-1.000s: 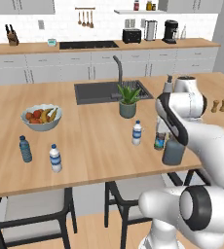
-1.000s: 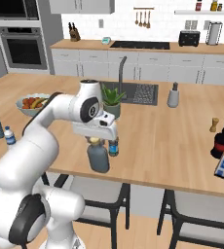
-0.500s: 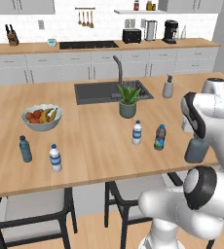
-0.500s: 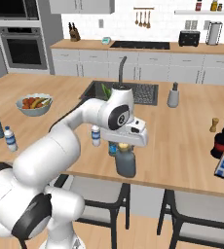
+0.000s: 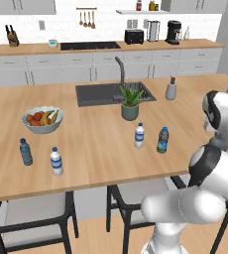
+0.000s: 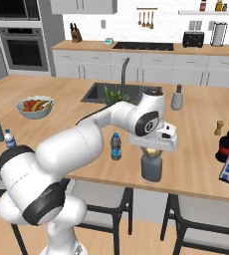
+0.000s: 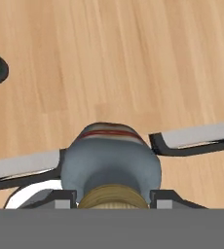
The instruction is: Move the plastic bottles in the middle to the plastics group, and the glass bottles in the middle to the glass group.
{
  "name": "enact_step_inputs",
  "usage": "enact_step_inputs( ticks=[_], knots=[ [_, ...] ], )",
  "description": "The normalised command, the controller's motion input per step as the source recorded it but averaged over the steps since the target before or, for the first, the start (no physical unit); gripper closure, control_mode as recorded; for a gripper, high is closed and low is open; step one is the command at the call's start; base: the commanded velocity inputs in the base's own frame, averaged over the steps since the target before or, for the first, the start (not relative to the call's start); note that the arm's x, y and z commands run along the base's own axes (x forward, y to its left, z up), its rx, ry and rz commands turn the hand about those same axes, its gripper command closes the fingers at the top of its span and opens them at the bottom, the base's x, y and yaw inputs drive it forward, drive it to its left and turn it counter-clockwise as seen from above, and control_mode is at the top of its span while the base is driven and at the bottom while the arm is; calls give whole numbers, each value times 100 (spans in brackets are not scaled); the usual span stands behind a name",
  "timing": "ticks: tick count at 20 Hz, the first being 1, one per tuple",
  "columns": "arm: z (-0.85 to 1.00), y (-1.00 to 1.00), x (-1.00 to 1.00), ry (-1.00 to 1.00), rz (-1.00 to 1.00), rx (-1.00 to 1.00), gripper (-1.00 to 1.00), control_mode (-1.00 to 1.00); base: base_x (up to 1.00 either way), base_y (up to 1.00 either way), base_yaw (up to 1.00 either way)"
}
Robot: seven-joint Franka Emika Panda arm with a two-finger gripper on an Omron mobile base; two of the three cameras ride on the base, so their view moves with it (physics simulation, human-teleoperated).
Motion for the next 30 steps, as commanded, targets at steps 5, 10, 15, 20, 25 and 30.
enact_step_inputs(
  ticks=[5,10,15,20,25,30],
  knots=[
    [0,-30,23,-8,0,0,100,-100,0,0,0],
    [7,-23,26,-4,0,0,100,-100,0,0,0],
    [17,0,17,-7,1,0,100,-100,0,0,0],
    [16,0,23,-5,1,0,100,-100,0,0,0],
    [7,0,21,-2,2,0,100,-100,0,0,0],
    [0,0,15,-12,8,-6,100,-100,0,0,0]
  ],
)
